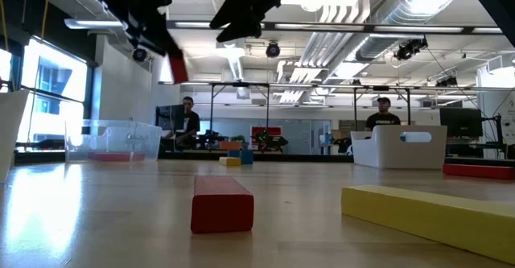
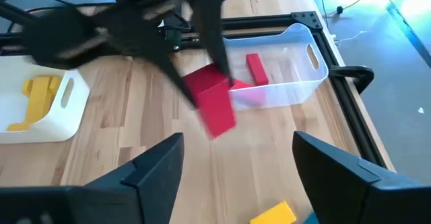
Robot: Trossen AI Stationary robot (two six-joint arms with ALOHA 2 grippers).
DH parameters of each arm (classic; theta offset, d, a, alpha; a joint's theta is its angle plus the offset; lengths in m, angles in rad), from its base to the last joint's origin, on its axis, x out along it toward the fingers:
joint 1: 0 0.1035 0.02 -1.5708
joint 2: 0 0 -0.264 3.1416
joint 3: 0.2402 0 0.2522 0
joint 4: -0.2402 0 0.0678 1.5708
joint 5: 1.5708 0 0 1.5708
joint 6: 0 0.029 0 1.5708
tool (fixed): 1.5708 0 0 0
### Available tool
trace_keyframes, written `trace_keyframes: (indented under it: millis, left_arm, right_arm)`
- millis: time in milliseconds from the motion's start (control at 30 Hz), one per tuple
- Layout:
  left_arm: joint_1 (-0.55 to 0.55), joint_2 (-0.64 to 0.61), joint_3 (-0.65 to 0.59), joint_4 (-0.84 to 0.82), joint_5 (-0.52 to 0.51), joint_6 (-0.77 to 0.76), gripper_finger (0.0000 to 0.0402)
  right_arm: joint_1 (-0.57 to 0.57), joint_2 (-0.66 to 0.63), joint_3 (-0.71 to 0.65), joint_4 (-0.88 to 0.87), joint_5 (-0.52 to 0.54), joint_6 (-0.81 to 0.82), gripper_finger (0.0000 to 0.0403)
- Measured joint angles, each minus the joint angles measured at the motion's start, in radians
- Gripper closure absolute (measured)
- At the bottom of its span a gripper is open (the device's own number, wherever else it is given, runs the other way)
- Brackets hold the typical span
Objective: Sort & place blocks by color
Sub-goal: Put the red block into the transparent bin
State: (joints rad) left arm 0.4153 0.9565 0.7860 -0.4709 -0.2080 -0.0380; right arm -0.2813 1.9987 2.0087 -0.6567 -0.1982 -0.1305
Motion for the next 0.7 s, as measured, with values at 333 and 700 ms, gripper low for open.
trace_keyframes:
  millis: [333, 700]
  left_arm:
    - [0.105, 0.0, 0.0, -0.173, -0.24, -0.135, 0.0298]
    - [0.282, -0.001, 0.0, -0.386, -0.213, -0.223, 0.0298]
  right_arm:
    - [0.0, 0.0, 0.0, -0.004, 0.0, -0.006, 0.0138]
    - [0.0, 0.0, 0.0, -0.005, 0.003, -0.008, 0.0137]
